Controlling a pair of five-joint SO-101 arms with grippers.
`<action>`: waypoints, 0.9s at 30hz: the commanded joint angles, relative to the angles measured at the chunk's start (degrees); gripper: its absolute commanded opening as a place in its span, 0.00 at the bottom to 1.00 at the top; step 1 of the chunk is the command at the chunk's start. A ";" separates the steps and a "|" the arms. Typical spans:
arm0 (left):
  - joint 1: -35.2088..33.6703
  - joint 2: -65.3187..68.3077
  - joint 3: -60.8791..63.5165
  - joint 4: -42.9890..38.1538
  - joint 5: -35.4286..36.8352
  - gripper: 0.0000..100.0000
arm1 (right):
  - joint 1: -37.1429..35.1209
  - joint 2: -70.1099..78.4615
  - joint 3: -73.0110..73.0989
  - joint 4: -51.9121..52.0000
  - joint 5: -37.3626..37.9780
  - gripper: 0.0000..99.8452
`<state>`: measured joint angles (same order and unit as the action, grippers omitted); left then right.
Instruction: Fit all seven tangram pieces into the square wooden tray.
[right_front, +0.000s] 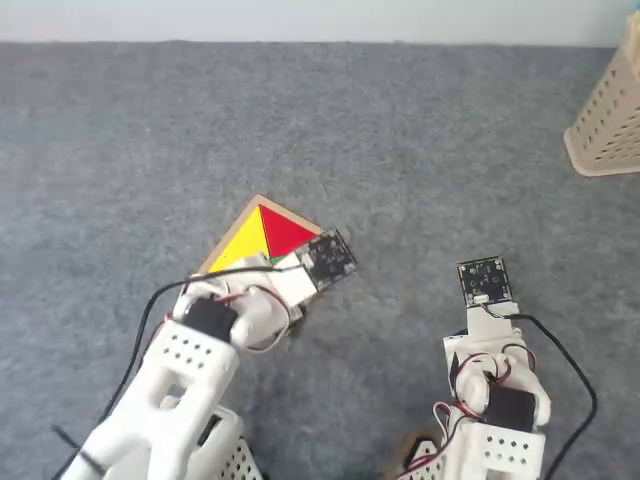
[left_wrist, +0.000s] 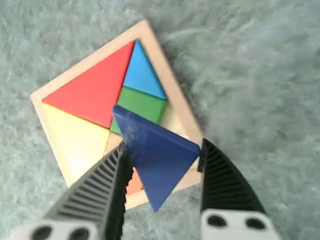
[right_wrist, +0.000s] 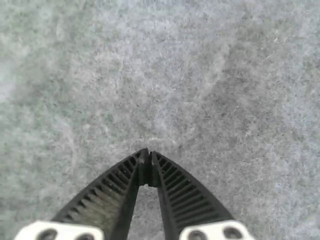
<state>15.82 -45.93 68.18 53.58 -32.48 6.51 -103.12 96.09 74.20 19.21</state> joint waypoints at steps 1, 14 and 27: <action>-3.69 8.62 -4.88 -5.27 -3.87 0.02 | 0.66 -0.84 0.35 -0.75 0.62 0.01; -3.87 21.80 -9.36 -6.95 -4.48 0.02 | 0.66 -0.84 0.35 -0.75 0.62 0.01; -3.87 14.95 -9.01 1.32 -4.40 0.11 | 0.66 -0.84 0.35 -0.75 0.62 0.01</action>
<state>12.22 -26.95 61.05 51.82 -36.18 6.51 -103.12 96.09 74.20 19.21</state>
